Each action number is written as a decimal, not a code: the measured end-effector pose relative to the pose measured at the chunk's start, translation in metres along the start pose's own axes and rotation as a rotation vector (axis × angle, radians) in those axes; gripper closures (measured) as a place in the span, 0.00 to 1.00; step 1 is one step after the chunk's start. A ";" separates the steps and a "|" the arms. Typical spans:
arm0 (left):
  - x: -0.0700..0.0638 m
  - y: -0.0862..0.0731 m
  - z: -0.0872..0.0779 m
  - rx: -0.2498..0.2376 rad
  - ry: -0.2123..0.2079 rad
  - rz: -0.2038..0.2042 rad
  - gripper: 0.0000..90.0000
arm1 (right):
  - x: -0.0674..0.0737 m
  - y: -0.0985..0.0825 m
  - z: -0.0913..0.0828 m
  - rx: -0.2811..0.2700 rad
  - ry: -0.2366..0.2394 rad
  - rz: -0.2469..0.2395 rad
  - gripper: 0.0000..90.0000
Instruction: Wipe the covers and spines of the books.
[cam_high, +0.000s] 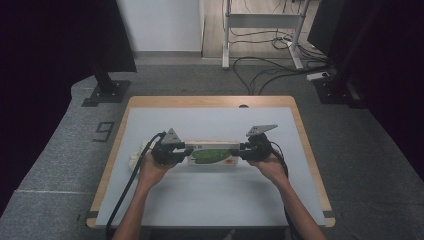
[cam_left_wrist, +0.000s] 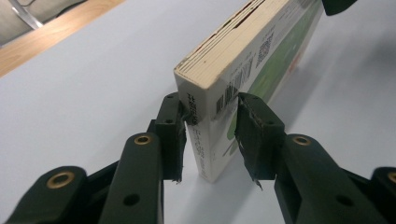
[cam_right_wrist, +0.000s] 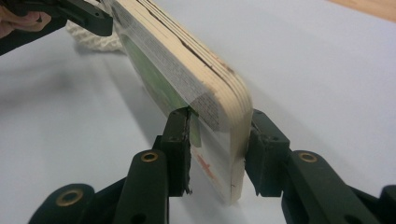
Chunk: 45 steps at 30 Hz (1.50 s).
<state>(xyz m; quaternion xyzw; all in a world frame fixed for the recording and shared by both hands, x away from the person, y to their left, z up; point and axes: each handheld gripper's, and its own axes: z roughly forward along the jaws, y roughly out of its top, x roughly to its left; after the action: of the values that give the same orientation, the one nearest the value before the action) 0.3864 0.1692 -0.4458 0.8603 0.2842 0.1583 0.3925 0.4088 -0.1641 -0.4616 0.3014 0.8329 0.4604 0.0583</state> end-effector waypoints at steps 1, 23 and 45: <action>0.000 0.000 0.000 -0.001 0.005 -0.005 0.70 | -0.001 0.001 0.001 0.001 -0.001 0.000 0.69; -0.018 -0.011 -0.008 0.040 -0.060 0.000 0.59 | 0.016 -0.012 -0.005 0.029 0.043 -0.016 0.54; -0.050 -0.034 -0.006 0.131 -0.062 -0.091 0.23 | 0.042 -0.048 -0.003 0.094 0.037 0.033 0.26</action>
<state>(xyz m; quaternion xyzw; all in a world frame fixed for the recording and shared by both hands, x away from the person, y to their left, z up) 0.3315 0.1604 -0.4706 0.8748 0.3205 0.0944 0.3508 0.3519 -0.1614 -0.4907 0.3088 0.8496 0.4271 0.0213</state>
